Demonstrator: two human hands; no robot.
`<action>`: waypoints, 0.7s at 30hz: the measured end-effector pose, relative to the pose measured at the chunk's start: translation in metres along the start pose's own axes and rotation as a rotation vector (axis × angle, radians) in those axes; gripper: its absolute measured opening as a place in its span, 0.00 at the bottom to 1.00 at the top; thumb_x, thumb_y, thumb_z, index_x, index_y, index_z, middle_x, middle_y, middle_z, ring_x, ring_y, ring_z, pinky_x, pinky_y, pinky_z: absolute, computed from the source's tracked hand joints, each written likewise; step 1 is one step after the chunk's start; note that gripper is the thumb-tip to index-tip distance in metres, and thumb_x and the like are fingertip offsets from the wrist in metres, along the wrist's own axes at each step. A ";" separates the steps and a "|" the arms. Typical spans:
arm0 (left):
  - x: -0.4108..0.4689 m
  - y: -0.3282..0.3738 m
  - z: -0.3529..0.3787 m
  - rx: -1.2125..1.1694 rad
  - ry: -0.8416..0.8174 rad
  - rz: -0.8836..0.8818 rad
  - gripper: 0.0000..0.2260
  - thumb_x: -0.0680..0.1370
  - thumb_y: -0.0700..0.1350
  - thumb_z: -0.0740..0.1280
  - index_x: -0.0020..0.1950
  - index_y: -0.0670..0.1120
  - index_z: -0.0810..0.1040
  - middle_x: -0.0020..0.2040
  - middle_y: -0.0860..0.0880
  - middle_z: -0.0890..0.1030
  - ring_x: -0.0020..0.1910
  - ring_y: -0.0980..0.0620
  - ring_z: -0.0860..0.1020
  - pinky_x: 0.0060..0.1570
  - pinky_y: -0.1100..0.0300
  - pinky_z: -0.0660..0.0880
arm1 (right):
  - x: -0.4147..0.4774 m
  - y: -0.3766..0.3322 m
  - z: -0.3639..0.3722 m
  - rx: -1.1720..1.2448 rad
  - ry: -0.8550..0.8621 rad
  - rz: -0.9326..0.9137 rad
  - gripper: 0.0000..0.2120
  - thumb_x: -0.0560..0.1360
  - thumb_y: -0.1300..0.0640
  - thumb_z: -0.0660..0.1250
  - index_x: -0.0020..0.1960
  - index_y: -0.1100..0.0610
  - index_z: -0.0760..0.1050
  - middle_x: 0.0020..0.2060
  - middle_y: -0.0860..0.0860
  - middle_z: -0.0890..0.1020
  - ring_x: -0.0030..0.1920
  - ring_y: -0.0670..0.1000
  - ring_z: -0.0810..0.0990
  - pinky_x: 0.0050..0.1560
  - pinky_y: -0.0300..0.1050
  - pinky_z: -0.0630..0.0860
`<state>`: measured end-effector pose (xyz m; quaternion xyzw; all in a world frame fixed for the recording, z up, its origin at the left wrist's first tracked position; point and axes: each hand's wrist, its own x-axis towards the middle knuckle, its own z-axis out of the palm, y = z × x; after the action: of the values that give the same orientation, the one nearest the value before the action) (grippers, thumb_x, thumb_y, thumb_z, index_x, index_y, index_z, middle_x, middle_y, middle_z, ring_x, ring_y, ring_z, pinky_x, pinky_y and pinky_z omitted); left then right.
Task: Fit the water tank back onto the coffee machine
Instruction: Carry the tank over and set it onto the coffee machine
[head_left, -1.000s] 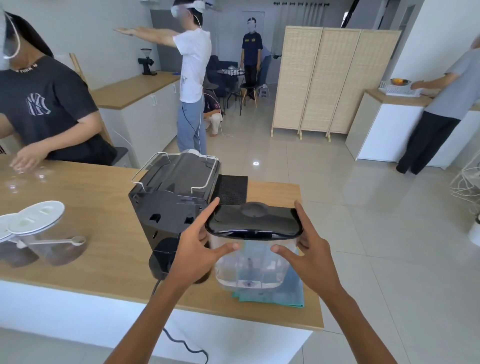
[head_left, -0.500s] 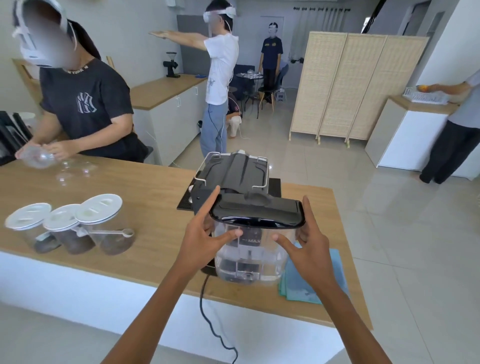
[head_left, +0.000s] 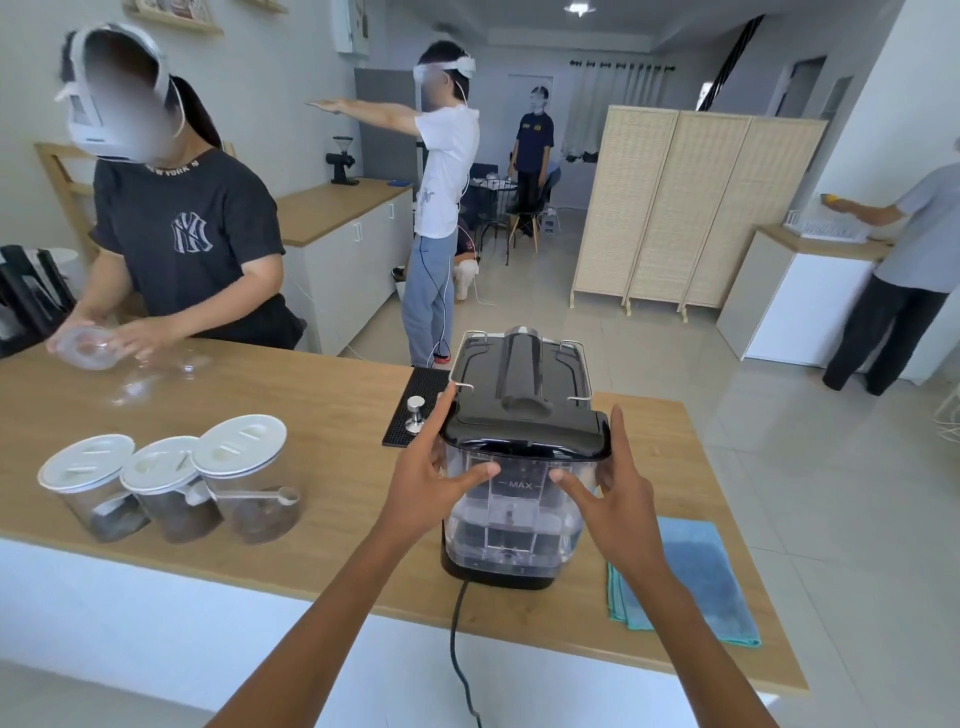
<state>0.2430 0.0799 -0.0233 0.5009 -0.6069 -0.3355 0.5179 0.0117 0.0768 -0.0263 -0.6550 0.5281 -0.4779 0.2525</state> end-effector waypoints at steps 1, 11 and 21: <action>0.001 -0.001 -0.001 0.002 -0.002 0.004 0.48 0.68 0.54 0.79 0.82 0.58 0.56 0.77 0.64 0.66 0.77 0.59 0.67 0.75 0.49 0.67 | 0.000 0.001 0.003 0.005 -0.006 0.010 0.51 0.67 0.35 0.69 0.80 0.40 0.42 0.42 0.46 0.81 0.38 0.38 0.75 0.45 0.29 0.71; 0.014 -0.019 0.000 0.062 0.031 0.050 0.50 0.70 0.54 0.79 0.81 0.65 0.49 0.59 0.50 0.85 0.33 0.57 0.72 0.39 0.67 0.74 | 0.006 -0.005 0.018 -0.036 0.038 0.044 0.48 0.70 0.35 0.67 0.81 0.41 0.43 0.74 0.47 0.72 0.71 0.49 0.73 0.70 0.43 0.68; 0.026 -0.023 -0.007 0.057 -0.023 0.068 0.49 0.71 0.48 0.80 0.83 0.57 0.52 0.75 0.71 0.65 0.76 0.58 0.67 0.73 0.57 0.68 | 0.007 0.003 0.029 -0.047 0.083 0.077 0.47 0.70 0.29 0.64 0.80 0.36 0.42 0.61 0.47 0.77 0.60 0.51 0.76 0.68 0.51 0.73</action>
<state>0.2566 0.0494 -0.0357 0.4907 -0.6388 -0.3061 0.5075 0.0359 0.0646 -0.0382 -0.6196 0.5740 -0.4819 0.2332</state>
